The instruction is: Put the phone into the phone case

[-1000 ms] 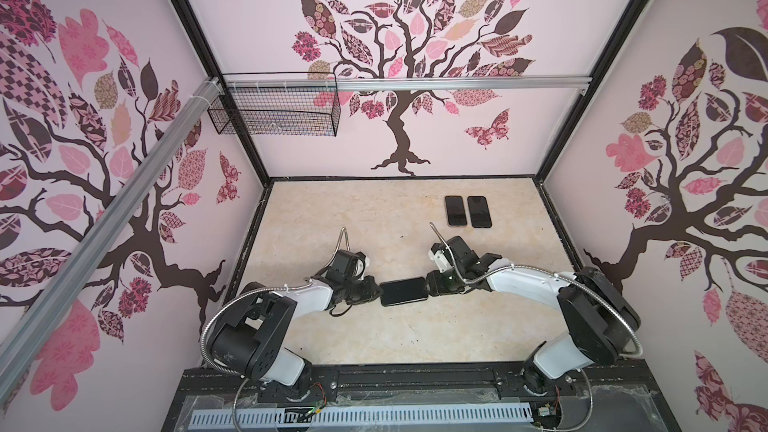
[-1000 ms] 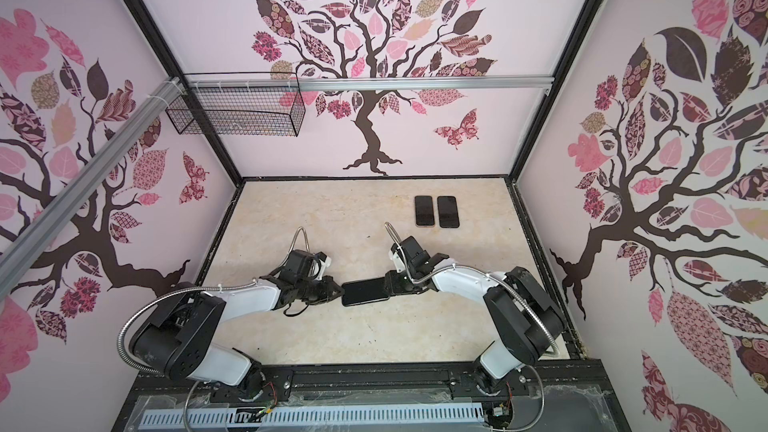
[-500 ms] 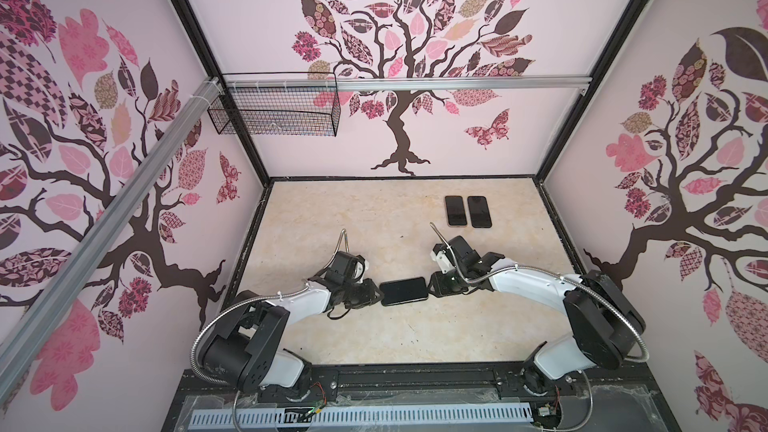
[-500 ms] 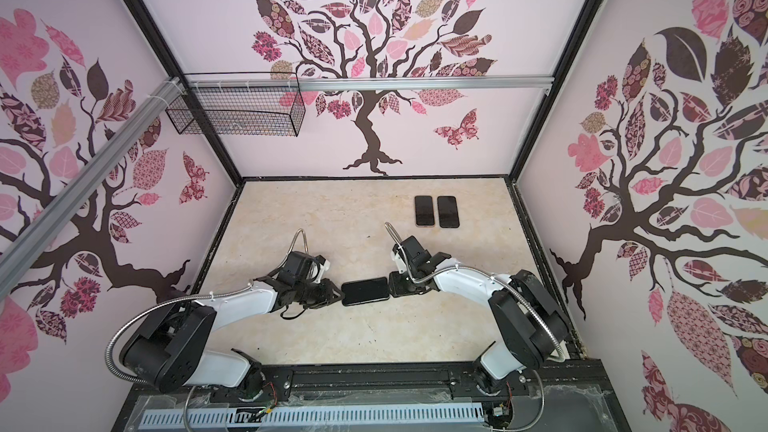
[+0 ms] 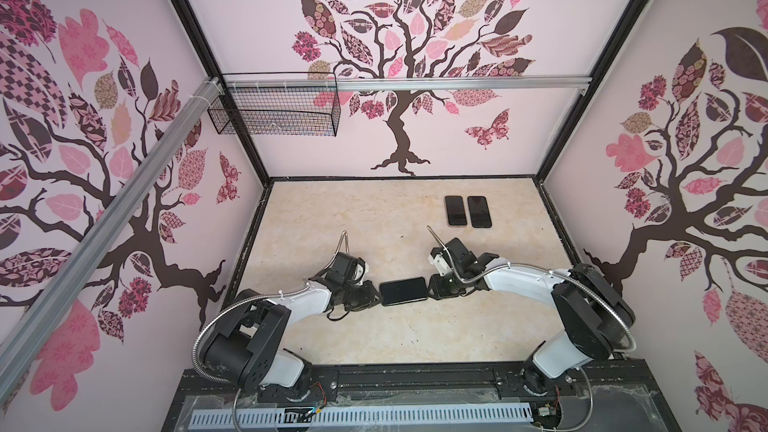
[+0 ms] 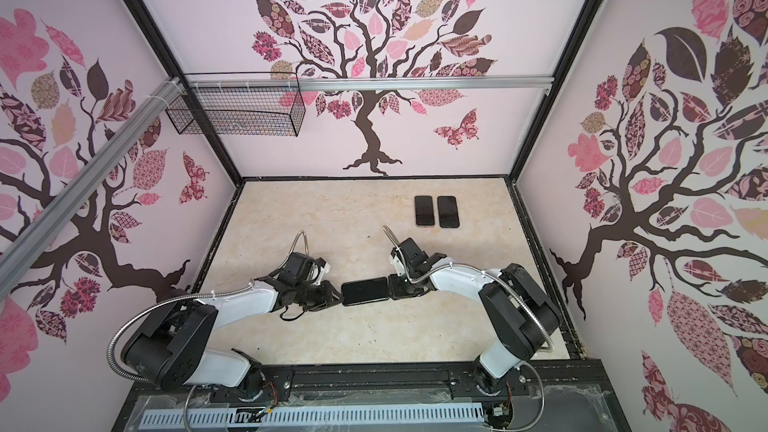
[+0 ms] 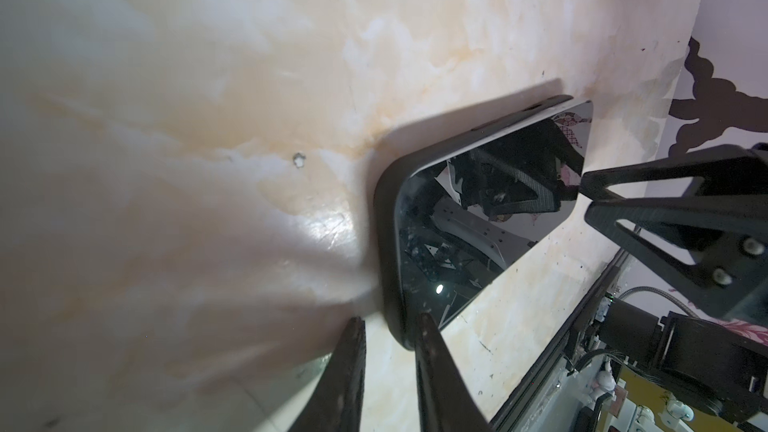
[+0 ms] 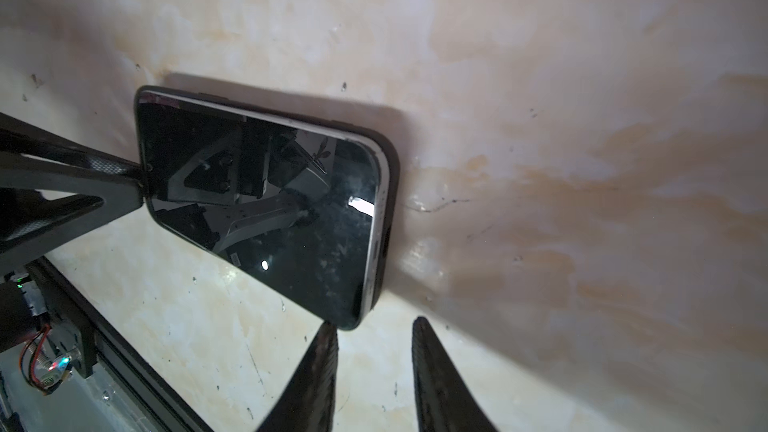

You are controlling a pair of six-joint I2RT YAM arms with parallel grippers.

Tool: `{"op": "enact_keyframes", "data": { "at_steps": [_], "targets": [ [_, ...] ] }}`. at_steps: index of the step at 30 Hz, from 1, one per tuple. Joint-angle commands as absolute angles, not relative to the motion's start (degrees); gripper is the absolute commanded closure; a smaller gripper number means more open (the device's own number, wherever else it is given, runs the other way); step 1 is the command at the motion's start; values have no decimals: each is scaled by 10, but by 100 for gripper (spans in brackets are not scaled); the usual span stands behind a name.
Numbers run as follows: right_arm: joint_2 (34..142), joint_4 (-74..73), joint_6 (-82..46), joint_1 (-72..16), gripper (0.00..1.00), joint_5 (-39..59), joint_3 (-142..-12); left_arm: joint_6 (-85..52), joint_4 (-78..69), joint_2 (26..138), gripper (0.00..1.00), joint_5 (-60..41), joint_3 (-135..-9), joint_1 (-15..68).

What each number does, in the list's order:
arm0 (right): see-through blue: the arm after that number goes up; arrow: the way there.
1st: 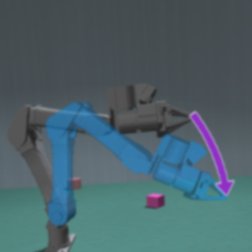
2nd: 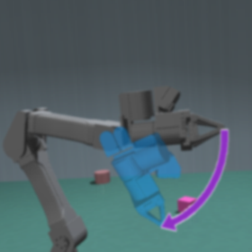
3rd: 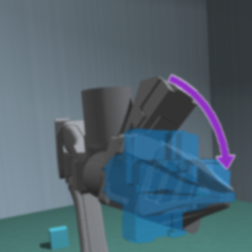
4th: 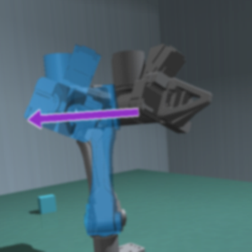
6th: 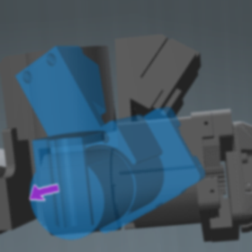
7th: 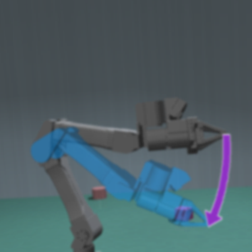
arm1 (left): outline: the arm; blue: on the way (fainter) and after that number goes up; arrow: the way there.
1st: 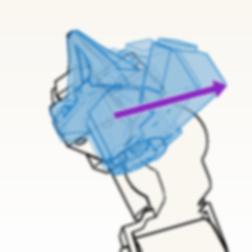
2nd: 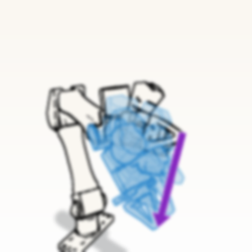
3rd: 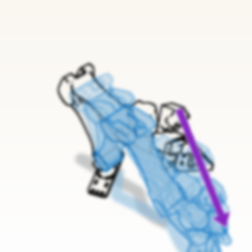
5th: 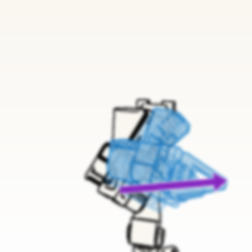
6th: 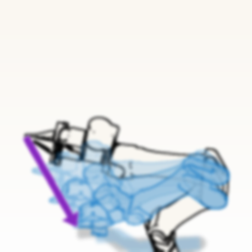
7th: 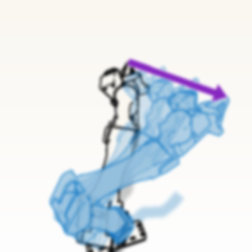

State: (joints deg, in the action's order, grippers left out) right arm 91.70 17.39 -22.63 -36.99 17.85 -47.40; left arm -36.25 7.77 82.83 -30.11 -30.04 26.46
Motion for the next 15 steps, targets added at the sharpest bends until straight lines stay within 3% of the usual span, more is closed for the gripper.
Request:
{"op": "enact_keyframes", "data": {
  "at_steps": [1, 15],
  "targets": [
    [936, 190, -210, -370, 66, 181, -498, -361, 63, 833, 76, -307, -300, 267],
    [967, 168, -215, -370, 79, 200, -501, -359, 47, 858, 82, -311, -301, 269]
  ]
}}
